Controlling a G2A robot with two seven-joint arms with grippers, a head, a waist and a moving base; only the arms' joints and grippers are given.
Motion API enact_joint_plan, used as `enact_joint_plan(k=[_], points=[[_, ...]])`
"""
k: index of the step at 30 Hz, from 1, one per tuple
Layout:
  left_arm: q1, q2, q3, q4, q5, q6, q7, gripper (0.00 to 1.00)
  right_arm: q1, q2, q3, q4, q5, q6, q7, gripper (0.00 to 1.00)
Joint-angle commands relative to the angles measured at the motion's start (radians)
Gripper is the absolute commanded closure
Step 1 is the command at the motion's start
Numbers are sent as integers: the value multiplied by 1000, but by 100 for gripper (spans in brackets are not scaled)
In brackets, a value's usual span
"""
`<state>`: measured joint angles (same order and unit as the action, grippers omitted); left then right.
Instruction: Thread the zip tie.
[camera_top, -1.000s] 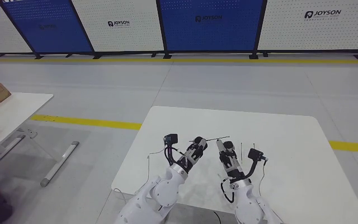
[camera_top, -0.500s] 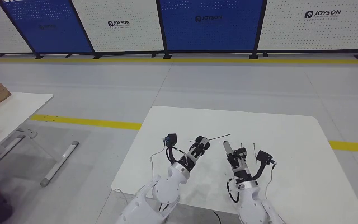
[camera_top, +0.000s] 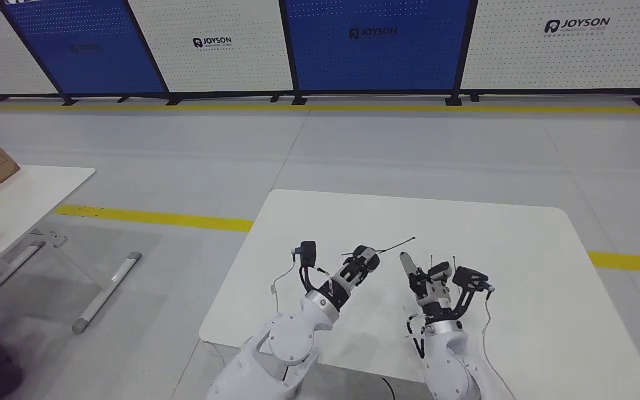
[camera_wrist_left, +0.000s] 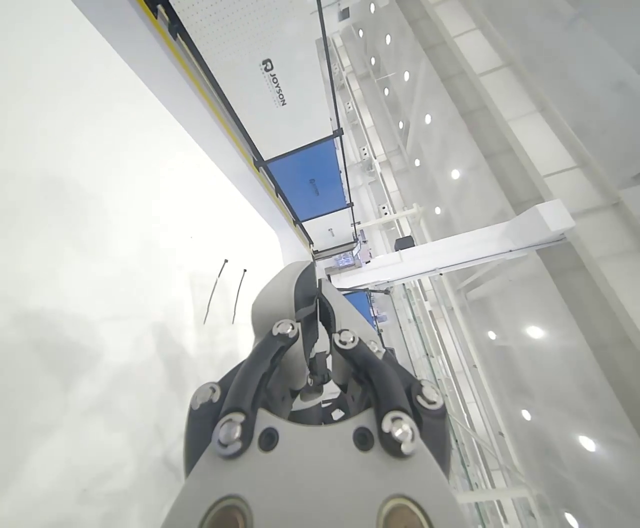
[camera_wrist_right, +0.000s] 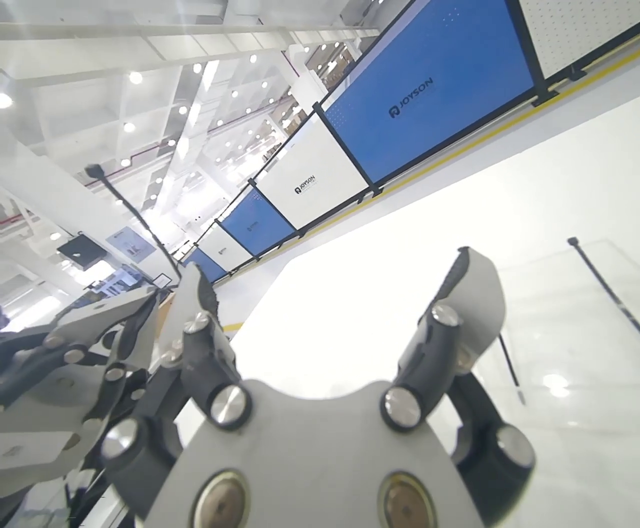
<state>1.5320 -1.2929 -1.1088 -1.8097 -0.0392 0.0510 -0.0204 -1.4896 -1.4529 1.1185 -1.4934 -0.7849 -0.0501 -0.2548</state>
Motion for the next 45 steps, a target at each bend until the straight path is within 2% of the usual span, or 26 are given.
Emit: enact_joint_plan(k=[1,3,5,10,12,20,21,25,29,31,33,35,43,45], points=[[0,0,0,0,1,0,1,100,0,0,0,0,1,-2,0,0],[0,0,1,1,0,-1,1,100,2,1,2,4,-22,7,2,0],[-1,0,2,4,-2,-3,-2,100,10,3,-3,16,-95,41,1,0],[0,1,3,0,7,-4,-5,100,40,10,-18,46,-206,55,124,0],[-2,2,3,-2,20,2,-12,100,48,13,-12,37,-235,71,151,0],[-2,2,3,-2,20,2,-12,100,47,13,-12,36,-237,73,149,0],[-2,2,3,-2,20,2,-12,100,47,13,-14,36,-238,68,151,0],[-1,2,0,-5,16,-3,-10,100,49,25,-5,27,-271,-34,202,0],[11,4,-16,-22,1,-12,-14,100,28,41,36,-28,-279,-120,255,0],[16,6,-24,-29,-4,-14,-18,100,12,50,65,-67,-237,-200,300,0],[20,7,-27,-32,-6,-15,-22,100,-1,59,93,-100,-219,-235,360,0],[21,7,-29,-34,-7,-15,-24,100,-2,64,106,-118,-225,-235,397,0],[21,8,-27,-35,-3,-12,-35,100,-2,64,106,-118,-225,-235,397,0],[17,7,-22,-29,-4,-13,-34,100,1,61,98,-108,-208,-214,386,0]])
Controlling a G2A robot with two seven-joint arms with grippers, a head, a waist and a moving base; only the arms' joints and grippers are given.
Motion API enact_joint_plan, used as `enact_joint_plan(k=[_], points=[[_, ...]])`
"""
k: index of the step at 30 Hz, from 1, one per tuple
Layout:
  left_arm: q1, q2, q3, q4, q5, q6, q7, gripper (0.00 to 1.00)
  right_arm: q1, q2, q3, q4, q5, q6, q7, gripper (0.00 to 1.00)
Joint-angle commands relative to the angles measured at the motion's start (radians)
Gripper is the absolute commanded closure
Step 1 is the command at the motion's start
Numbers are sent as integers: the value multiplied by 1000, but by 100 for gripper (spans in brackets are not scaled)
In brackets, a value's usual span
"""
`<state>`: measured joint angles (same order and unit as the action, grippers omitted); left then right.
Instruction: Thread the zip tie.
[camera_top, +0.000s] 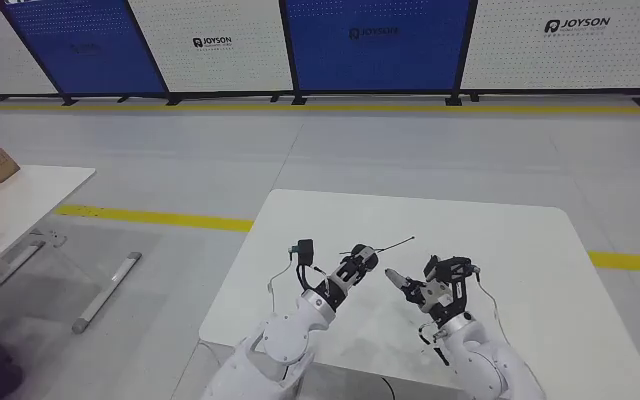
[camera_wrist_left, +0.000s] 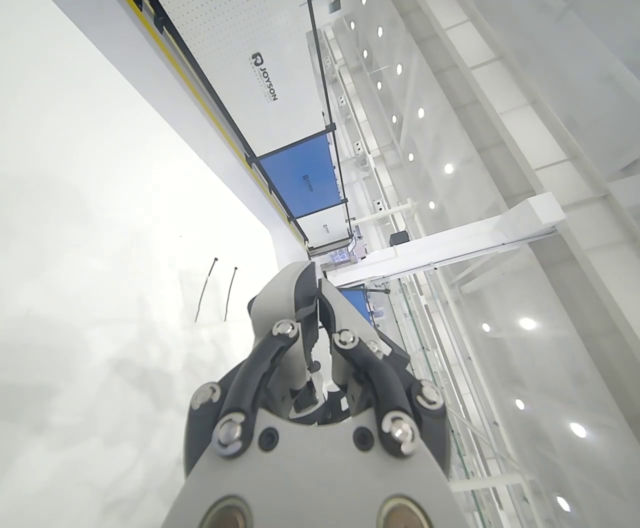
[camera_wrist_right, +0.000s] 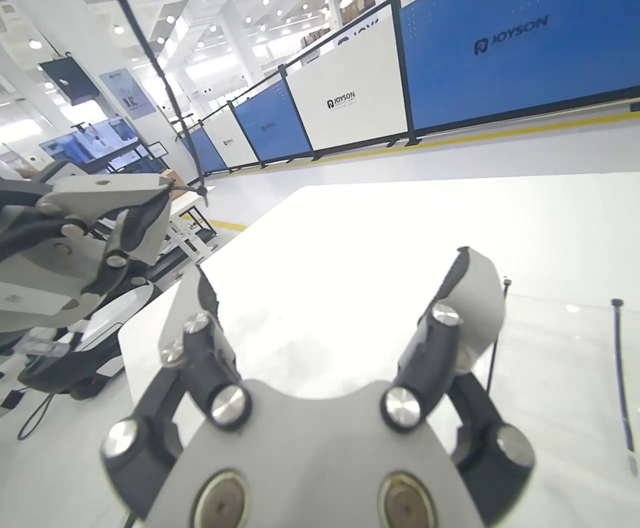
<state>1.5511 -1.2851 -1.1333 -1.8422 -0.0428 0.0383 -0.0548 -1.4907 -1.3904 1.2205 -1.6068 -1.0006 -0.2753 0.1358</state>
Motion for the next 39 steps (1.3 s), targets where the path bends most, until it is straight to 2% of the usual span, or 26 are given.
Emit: enact_joint_plan(k=[1,5,8,9,10,11,13,14,20,28,39], points=[[-5,-1,6,9,5,0,5,100,9,-3,-11,8,-4,38,-29,0],[-15,-4,21,22,9,1,15,100,30,-15,-57,34,-12,99,-104,0],[-18,-5,24,24,6,0,19,100,48,-19,-83,57,-27,122,-103,0],[-18,-5,25,25,6,0,20,100,52,-20,-88,63,-27,124,-99,11],[-18,-5,25,25,5,0,22,100,56,-20,-92,69,-26,122,-92,34],[-19,-5,26,25,5,0,23,100,60,-20,-95,73,-25,120,-85,43],[-20,-5,28,28,6,1,27,100,65,-20,-98,80,-23,118,-76,51],[-21,-6,29,30,6,1,28,100,66,-20,-99,81,-20,115,-71,58],[-30,-8,42,47,20,4,41,100,71,-18,-99,87,15,79,-47,54],[-40,-11,58,58,41,11,52,100,72,-15,-100,82,38,55,-36,58],[-47,-12,71,77,59,14,51,100,76,-13,-111,76,45,56,-41,64]])
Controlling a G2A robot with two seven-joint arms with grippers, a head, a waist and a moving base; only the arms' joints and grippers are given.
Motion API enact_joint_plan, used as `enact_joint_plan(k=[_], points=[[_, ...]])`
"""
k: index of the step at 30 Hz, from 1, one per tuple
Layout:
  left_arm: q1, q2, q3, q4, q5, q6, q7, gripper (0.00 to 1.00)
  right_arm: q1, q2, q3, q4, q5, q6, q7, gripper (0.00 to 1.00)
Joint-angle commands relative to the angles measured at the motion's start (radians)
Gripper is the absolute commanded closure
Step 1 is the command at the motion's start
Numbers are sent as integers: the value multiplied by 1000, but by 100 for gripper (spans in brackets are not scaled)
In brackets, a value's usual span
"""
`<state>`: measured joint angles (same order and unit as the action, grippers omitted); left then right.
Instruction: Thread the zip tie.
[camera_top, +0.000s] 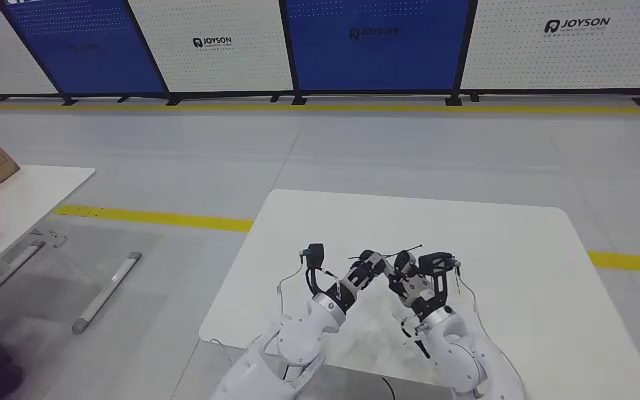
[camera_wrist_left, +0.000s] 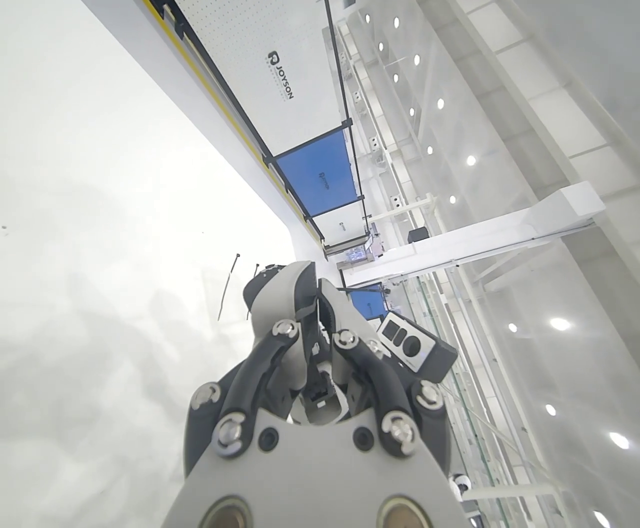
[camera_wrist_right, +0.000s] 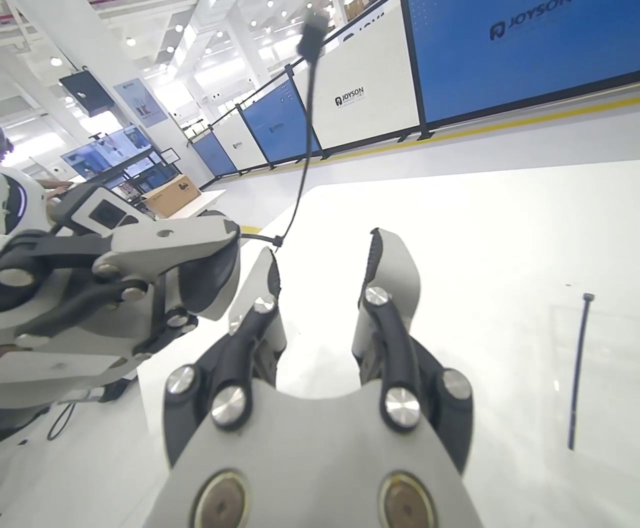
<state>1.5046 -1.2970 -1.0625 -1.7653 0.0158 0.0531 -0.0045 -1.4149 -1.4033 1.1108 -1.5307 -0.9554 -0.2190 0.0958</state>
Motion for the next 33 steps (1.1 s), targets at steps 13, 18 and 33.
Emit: enact_joint_plan(k=[13,18,33], points=[[-7,-1,4,18,20,11,7,100,4,2,-13,3,11,-1,-10,71],[-14,-2,12,30,22,13,4,100,7,2,-18,4,18,0,-10,74],[-17,-2,6,31,27,14,0,100,20,3,-27,9,27,8,-11,100]])
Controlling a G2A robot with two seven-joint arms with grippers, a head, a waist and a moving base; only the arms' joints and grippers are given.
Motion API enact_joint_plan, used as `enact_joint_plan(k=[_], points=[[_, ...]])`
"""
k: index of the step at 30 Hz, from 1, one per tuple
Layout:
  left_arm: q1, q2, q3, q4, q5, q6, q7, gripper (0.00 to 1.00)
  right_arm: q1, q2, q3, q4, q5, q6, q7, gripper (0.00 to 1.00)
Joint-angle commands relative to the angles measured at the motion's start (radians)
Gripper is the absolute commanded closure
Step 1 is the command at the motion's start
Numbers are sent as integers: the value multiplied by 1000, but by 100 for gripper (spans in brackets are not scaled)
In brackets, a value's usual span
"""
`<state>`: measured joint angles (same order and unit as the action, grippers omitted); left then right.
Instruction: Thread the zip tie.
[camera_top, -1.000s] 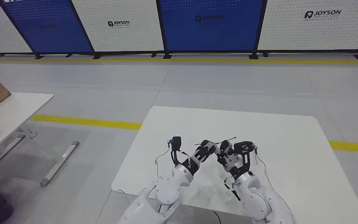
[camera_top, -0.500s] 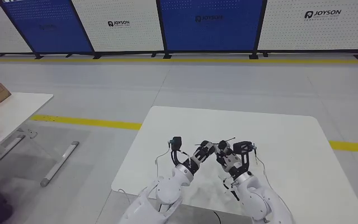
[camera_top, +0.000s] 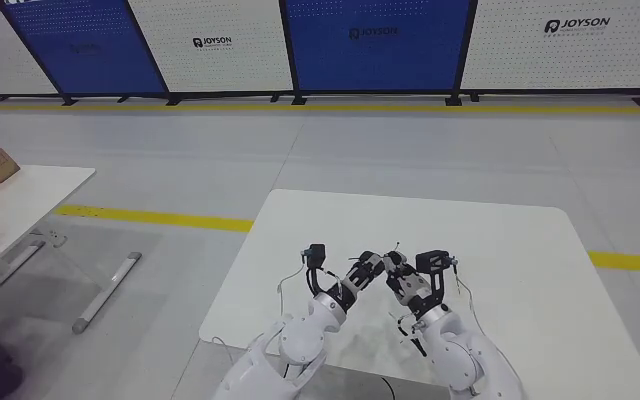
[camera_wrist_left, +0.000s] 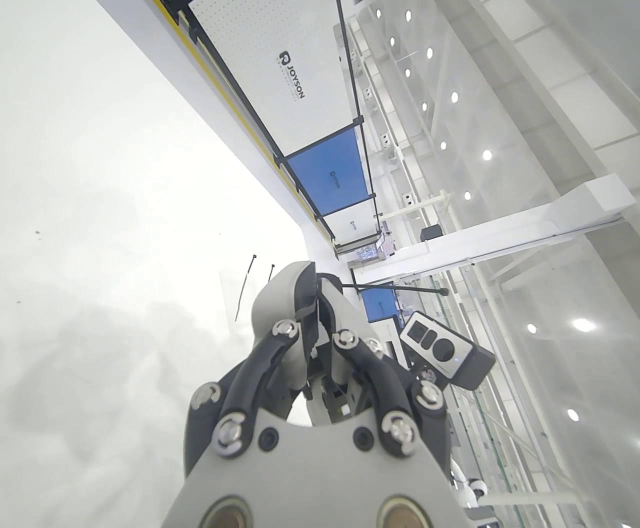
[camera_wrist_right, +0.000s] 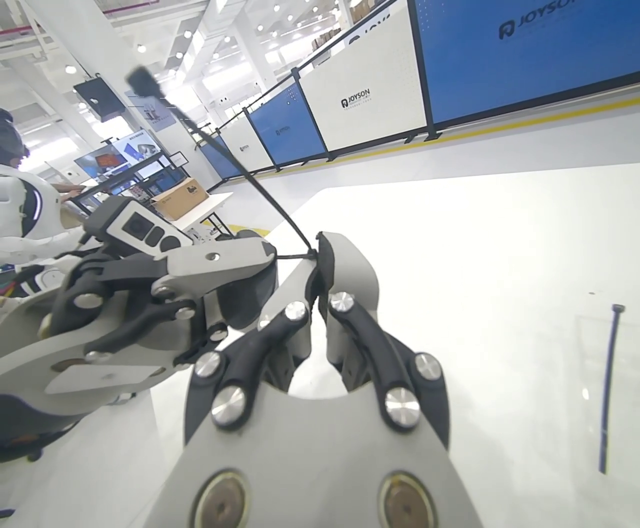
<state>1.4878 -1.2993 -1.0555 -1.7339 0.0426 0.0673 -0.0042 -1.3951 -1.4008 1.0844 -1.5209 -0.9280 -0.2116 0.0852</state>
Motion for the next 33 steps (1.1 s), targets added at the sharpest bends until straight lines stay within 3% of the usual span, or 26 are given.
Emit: enact_joint_plan(k=[1,17,33], points=[[-1,0,-2,-1,0,0,0,100,0,0,-1,-1,-2,2,0,100],[9,2,-22,-33,-27,-29,-10,100,18,0,-27,15,-18,17,31,100],[31,3,-26,-78,-41,-61,-7,100,29,4,-30,48,-18,-2,46,100]])
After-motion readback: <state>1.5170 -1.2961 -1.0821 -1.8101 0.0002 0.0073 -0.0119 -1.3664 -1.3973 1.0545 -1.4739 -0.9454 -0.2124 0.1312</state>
